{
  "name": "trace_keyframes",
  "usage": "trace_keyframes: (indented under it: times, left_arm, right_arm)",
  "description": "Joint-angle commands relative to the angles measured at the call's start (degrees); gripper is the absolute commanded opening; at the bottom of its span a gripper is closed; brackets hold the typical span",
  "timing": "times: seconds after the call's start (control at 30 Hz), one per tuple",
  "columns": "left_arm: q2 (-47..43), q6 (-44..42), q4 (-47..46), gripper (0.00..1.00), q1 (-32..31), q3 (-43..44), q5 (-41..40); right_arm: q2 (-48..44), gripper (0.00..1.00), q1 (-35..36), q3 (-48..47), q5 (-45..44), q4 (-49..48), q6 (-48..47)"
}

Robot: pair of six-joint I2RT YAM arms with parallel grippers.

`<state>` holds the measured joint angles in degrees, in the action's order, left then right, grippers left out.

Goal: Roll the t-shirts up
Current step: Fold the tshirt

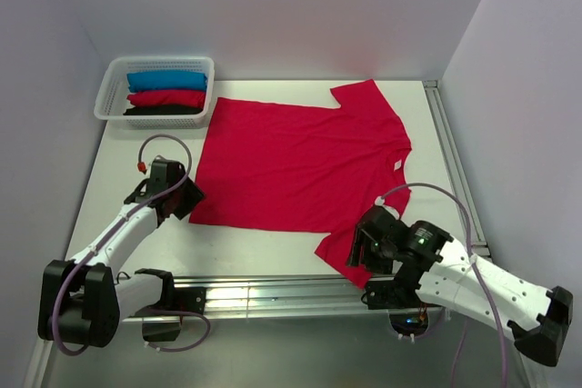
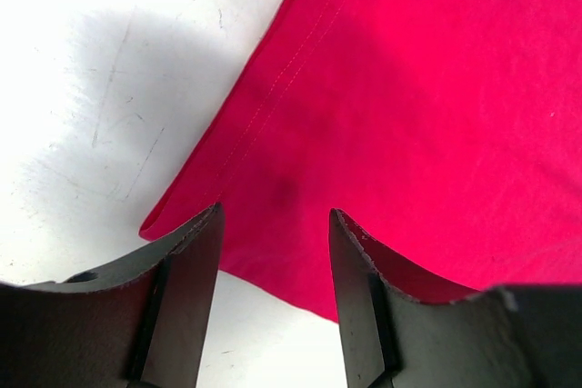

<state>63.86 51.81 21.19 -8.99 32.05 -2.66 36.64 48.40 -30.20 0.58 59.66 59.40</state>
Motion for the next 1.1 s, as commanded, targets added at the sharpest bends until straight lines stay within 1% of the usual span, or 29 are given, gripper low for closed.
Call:
trace_keyframes:
  times: [0.0,0.03,0.13,0.3,0.4,0.53,0.73,0.77,0.8,0.83,0.93,1.07]
  left_arm:
    - [0.04,0.31,-1.33,0.55,-0.06,-0.15,0.72]
    - [0.04,0.31,-1.15,0.55,-0.06,-0.15,0.55]
    - [0.30,0.31,-1.76,0.55,-0.06,-0.32,0.28]
    - [1.27,0.04,-2.47,0.55,0.03,-0.76,0.55]
    - [1.54,-0.22,-2.56,0.54,0.12,-0.68,0.72]
    - [1.01,-0.48,-2.12,0.55,0.47,-0.50,0.37]
    - [1.09,-0.57,-2.20,0.54,0.64,-0.24,0.37]
    - [1.10,-0.48,-2.21,0.54,0.64,-0.24,0.46]
    - [1.18,-0.48,-2.29,0.54,0.64,-0.24,0.46]
    - [1.45,-0.48,-2.38,0.54,0.64,-0.24,0.46]
    - [1.88,-0.66,-2.38,0.54,0.73,-0.06,0.46]
    - [1.71,-0.75,-2.65,0.53,0.73,-0.41,0.28]
  right_arm:
    - [2.63,0.64,4.32,1.19,-2.25,1.87,4.93]
    - [3.43,0.64,6.59,1.28,-2.95,1.52,5.20]
    - [6.07,0.62,8.72,1.45,-3.74,0.02,5.29]
    - [9.23,0.60,9.17,3.82,-3.39,-4.80,4.76]
    - [11.52,0.58,9.43,5.50,-3.92,-6.30,4.76]
    - [12.13,0.57,9.96,6.73,-4.44,-7.62,5.55]
    - [16.79,0.53,10.74,6.64,-6.02,-9.47,5.91]
    - [17.40,0.46,10.92,6.64,-6.12,-9.65,5.82]
    - [18.28,0.42,10.92,6.47,-6.46,-9.82,5.64]
    - [18.46,0.33,11.19,6.20,-6.64,-9.74,5.73]
    - [17.41,0.24,11.10,5.24,-7.08,-8.51,5.82]
    - [16.18,0.24,11.19,3.66,-7.70,-7.10,5.12]
